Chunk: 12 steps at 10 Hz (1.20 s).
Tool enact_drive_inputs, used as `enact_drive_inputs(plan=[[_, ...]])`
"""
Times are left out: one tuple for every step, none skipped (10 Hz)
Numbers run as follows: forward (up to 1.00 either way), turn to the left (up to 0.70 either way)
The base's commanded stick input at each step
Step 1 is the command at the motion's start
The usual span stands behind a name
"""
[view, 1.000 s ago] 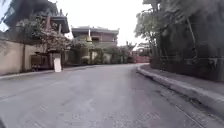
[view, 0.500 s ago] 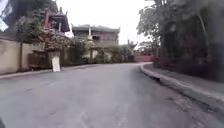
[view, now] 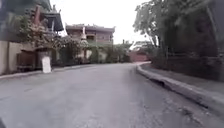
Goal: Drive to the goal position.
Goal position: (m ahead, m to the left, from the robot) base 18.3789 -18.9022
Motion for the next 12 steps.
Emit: enact_drive_inputs(plan=[[1.00,0.00],[1.00,0.00],[1.00,0.00],[1.00,0.00],[1.00,0.00],[1.00,-0.02],[1.00,-0.23],[1.00,-0.37],[1.00,-0.39],[1.00,-0.24],[1.00,-0.06],[1.00,-0.02]])
